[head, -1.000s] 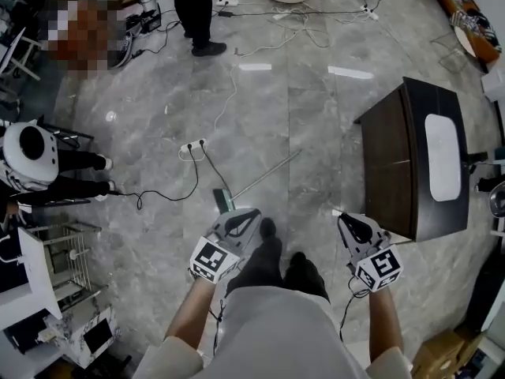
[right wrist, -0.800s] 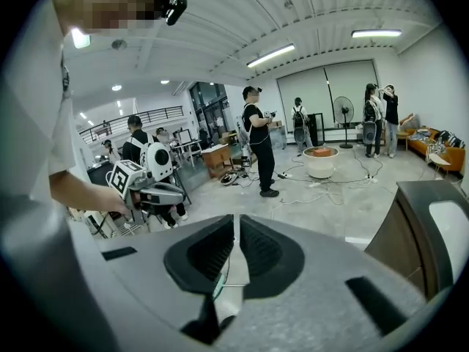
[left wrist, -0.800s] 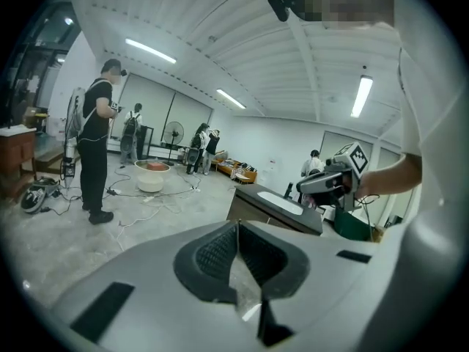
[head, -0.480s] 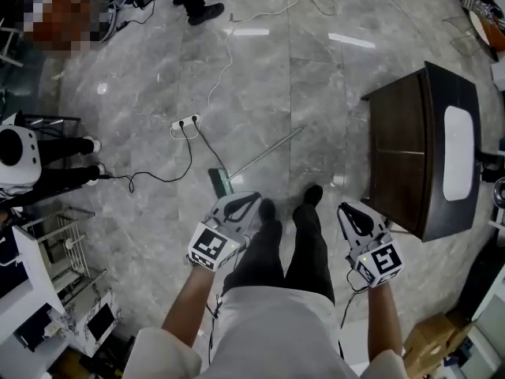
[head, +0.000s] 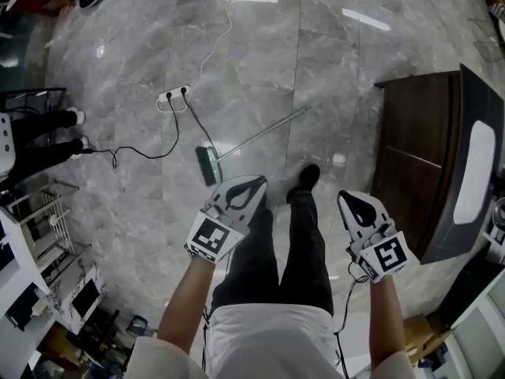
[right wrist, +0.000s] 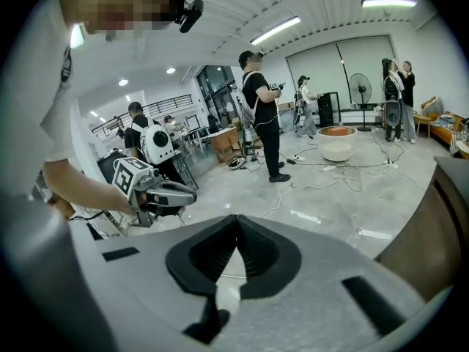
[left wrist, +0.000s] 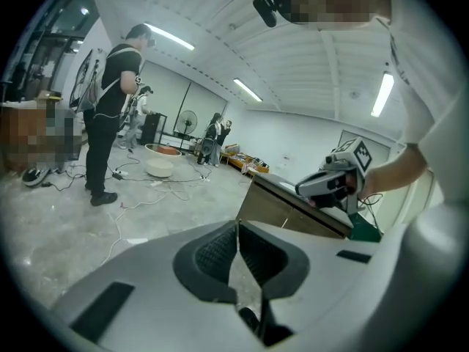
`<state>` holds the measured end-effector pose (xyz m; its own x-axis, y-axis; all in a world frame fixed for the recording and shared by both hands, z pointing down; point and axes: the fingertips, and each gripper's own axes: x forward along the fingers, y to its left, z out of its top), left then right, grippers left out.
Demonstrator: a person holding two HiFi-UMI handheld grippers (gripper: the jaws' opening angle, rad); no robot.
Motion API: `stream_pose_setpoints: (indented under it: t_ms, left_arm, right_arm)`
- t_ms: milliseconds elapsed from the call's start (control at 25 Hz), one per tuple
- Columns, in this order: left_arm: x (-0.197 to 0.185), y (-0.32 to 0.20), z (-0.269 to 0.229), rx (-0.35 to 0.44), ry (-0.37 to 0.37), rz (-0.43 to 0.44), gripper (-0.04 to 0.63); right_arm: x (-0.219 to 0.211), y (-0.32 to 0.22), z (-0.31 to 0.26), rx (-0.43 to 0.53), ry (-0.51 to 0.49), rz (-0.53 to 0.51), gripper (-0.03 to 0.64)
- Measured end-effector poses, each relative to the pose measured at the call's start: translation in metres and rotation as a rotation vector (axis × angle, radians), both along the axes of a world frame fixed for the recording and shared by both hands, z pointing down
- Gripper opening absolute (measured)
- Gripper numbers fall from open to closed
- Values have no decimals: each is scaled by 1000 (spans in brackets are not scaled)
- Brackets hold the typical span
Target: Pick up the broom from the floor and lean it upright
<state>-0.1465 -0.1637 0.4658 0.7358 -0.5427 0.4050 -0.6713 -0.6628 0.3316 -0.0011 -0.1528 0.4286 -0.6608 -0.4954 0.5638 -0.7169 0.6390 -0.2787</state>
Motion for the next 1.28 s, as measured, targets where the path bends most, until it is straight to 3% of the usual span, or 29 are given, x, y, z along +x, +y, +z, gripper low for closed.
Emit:
stream_pose_setpoints:
  t_ms: [280, 760, 1280]
  left_arm:
    - [29, -19, 102, -41, -8, -35, 11]
    - [62, -30, 335, -68, -81, -12, 11]
    - [82, -36, 537, -99, -145, 149, 12]
  right_arm:
    - [14, -21, 106, -45, 8, -85, 2]
    - [41, -42, 326, -98, 16, -146, 2]
    - [62, -67, 490, -61, 18, -230, 2]
